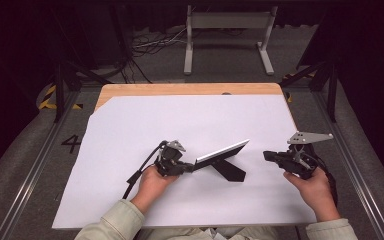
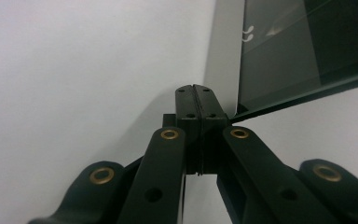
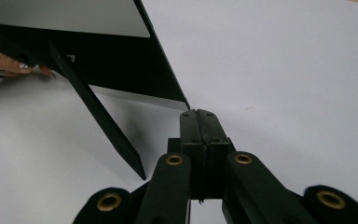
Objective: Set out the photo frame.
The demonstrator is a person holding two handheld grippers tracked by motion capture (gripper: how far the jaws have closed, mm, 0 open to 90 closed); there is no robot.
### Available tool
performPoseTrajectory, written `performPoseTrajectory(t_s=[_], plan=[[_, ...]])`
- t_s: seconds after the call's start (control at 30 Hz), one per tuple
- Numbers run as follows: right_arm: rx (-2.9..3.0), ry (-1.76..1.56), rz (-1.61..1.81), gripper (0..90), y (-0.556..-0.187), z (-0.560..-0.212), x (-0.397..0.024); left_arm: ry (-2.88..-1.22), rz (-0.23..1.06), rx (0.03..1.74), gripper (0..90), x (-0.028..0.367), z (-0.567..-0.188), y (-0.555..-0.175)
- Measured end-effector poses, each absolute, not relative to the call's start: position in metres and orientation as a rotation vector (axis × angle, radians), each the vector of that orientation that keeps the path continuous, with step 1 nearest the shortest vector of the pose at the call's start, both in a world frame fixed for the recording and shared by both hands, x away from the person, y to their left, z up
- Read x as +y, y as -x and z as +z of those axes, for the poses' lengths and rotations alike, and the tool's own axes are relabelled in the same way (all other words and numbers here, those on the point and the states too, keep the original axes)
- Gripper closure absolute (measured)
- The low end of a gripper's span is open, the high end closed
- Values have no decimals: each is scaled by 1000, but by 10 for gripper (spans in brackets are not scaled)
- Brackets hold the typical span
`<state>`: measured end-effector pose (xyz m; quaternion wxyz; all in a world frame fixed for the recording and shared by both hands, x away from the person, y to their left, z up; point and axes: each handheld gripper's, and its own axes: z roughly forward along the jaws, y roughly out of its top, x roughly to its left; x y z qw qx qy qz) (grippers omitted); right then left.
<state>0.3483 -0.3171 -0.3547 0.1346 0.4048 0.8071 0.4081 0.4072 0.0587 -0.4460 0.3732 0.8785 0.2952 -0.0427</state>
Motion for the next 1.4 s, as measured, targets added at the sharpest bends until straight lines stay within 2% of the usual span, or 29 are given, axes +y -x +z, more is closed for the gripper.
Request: performPoseTrajectory(t_s=[1.1,1.4], plan=[[2313,-1194,1227,898,-345,-346,-322,-2377,-261,485,900,13,-443,-375],[2308,-1195,1234,898,-345,-345,-322,-2419,-242,398,900,1,-441,-367]])
